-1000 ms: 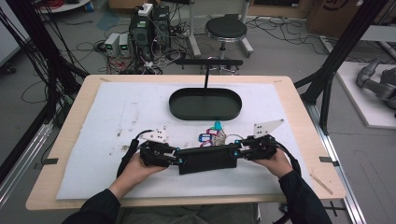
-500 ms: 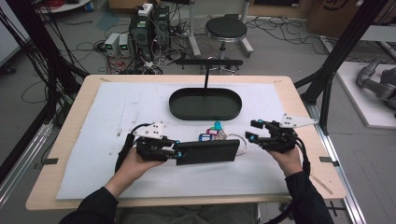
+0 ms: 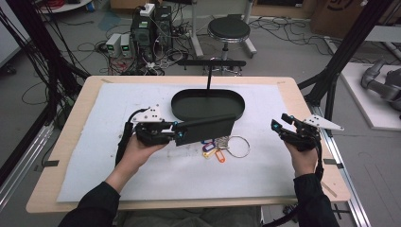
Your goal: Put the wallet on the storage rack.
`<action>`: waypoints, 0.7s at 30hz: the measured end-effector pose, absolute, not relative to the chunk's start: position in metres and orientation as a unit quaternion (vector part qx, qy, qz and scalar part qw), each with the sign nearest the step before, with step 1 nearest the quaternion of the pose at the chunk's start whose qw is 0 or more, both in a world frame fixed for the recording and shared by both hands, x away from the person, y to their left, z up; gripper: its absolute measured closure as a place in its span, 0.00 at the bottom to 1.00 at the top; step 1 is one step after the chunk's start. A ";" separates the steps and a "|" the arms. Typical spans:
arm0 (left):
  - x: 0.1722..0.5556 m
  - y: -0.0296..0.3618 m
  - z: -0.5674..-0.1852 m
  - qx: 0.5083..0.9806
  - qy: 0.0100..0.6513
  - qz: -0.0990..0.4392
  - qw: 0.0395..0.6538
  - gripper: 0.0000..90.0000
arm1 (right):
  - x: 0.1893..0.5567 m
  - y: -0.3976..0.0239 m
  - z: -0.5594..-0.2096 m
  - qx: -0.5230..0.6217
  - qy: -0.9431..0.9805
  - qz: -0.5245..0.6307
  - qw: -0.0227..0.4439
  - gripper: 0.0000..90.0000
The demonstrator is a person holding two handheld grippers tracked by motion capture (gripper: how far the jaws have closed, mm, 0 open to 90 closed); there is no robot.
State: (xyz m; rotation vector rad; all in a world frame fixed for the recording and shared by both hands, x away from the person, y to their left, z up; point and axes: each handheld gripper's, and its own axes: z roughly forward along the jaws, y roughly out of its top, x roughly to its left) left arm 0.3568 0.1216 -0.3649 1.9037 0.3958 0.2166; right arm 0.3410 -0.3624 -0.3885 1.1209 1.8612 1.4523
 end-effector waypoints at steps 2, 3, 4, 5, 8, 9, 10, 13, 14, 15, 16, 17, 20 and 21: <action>0.361 0.119 -0.363 0.803 0.175 0.103 0.560 0.83 | 0.341 -0.365 -0.390 0.429 0.682 0.528 0.267 0.47; 0.364 0.118 -0.362 0.803 0.177 0.107 0.558 0.83 | 0.341 -0.365 -0.390 0.429 0.682 0.528 0.267 0.47; 0.366 0.116 -0.362 0.802 0.181 0.113 0.558 0.83 | 0.342 -0.366 -0.390 0.432 0.680 0.527 0.271 0.47; 0.372 0.114 -0.361 0.799 0.187 0.124 0.557 0.83 | 0.342 -0.367 -0.391 0.439 0.678 0.523 0.274 0.47; 0.381 0.110 -0.360 0.795 0.202 0.140 0.555 0.83 | 0.343 -0.368 -0.392 0.442 0.676 0.518 0.281 0.47; 0.384 0.108 -0.360 0.793 0.207 0.144 0.554 0.83 | 0.342 -0.368 -0.392 0.443 0.677 0.516 0.281 0.47; 0.384 0.108 -0.360 0.793 0.207 0.144 0.554 0.83 | 0.342 -0.368 -0.392 0.443 0.677 0.516 0.281 0.47; 0.397 0.102 -0.359 0.793 0.215 0.159 0.547 0.83 | 0.343 -0.367 -0.394 0.444 0.681 0.508 0.283 0.47; 0.397 0.102 -0.359 0.793 0.215 0.159 0.547 0.83 | 0.343 -0.366 -0.394 0.443 0.683 0.506 0.286 0.47; 0.403 0.098 -0.359 0.791 0.217 0.163 0.549 0.83 | 0.343 -0.366 -0.394 0.442 0.683 0.506 0.287 0.47; 0.407 0.096 -0.359 0.790 0.217 0.165 0.549 0.83 | 0.343 -0.365 -0.394 0.441 0.684 0.506 0.287 0.47; 0.410 0.094 -0.359 0.790 0.217 0.166 0.549 0.83 | 0.343 -0.365 -0.395 0.441 0.684 0.505 0.287 0.47; 0.418 0.090 -0.360 0.790 0.217 0.170 0.548 0.83 | 0.343 -0.364 -0.395 0.440 0.685 0.504 0.287 0.47; 0.425 0.087 -0.362 0.791 0.221 0.175 0.543 0.83 | 0.343 -0.364 -0.395 0.440 0.687 0.503 0.287 0.47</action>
